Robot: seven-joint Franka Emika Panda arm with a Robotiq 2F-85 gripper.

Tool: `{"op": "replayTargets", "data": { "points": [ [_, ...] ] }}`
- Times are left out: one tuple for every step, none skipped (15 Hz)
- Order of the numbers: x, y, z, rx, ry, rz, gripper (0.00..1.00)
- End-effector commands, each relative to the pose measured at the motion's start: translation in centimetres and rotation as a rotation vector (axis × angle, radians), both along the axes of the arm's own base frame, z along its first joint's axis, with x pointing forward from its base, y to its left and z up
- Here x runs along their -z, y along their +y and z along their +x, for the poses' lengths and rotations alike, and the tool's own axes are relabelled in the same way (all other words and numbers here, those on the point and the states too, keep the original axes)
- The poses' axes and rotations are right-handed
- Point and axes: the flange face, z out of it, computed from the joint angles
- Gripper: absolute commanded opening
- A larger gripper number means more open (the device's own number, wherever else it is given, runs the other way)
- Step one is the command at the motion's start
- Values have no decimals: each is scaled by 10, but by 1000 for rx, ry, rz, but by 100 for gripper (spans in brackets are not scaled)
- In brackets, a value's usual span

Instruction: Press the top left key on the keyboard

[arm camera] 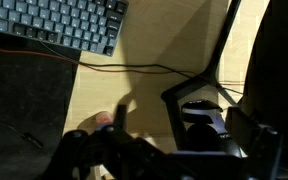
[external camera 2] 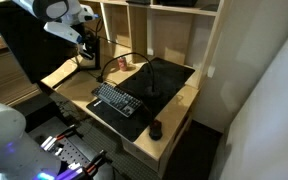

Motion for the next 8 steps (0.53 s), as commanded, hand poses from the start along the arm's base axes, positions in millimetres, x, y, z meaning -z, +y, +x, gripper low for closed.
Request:
{"op": "replayTargets", "data": {
  "points": [
    [22,13,6,-2,38,57,100],
    [30,18,11,11,57,65,100],
    [37,21,15,27,74,76,100],
    [46,23,21,51,110,63,100],
    [54,26,24,50,137,52,100],
    [59,25,27,63,151,41,100],
    [54,22,29,85,141,55,100],
    [54,23,17,53,139,42,100]
  ]
}}
